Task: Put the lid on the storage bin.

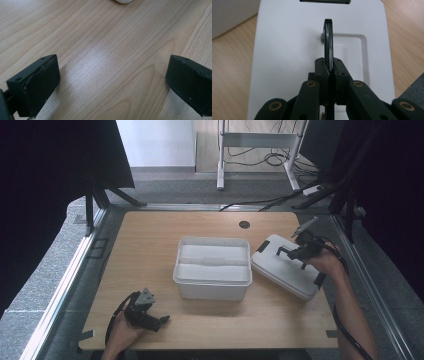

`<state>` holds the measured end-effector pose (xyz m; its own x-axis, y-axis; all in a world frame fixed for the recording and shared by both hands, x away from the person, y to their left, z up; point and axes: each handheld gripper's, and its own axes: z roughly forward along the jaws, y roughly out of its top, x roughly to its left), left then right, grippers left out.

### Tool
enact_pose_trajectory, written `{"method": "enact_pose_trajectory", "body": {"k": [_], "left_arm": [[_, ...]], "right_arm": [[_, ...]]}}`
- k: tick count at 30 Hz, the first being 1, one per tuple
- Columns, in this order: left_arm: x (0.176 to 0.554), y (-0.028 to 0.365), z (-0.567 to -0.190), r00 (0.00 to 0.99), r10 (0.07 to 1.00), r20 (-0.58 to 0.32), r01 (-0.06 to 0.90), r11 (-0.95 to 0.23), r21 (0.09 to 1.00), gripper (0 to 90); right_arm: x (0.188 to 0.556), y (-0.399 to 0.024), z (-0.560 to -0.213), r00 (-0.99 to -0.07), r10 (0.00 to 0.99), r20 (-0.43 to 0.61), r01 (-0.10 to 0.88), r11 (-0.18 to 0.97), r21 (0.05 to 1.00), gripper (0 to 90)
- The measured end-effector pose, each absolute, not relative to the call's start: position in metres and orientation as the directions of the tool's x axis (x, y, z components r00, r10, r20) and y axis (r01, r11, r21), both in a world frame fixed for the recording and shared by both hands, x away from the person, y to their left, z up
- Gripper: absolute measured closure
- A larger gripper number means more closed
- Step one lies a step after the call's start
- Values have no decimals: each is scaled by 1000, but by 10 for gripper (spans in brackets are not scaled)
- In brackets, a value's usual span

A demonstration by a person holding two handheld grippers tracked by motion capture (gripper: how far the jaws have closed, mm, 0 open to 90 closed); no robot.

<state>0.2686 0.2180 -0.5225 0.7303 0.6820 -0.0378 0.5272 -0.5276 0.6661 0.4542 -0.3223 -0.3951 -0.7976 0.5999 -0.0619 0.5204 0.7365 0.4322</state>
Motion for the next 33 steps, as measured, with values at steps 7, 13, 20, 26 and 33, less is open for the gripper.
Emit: {"method": "enact_pose_trajectory", "body": {"k": [7,13,20,26,33], "left_arm": [[269,218,-522,731,682,-38,527,-528,666,0],[269,218,-522,731,682,-37,527,-529,665,0],[269,218,-522,730,683,-38,527,-527,667,0],[269,218,-522,730,682,-39,527,-527,667,0],[269,218,-522,731,682,-38,527,-527,667,0]], "right_arm": [[446,-326,-364,-833,546,-89,460,772,438,842],[439,-329,-334,-851,514,-111,418,790,449,842],[432,-326,-300,-884,450,-125,347,812,470,842],[425,-312,-277,-914,386,-127,282,827,486,842],[421,-278,-263,-942,306,-134,206,848,488,842]]}}
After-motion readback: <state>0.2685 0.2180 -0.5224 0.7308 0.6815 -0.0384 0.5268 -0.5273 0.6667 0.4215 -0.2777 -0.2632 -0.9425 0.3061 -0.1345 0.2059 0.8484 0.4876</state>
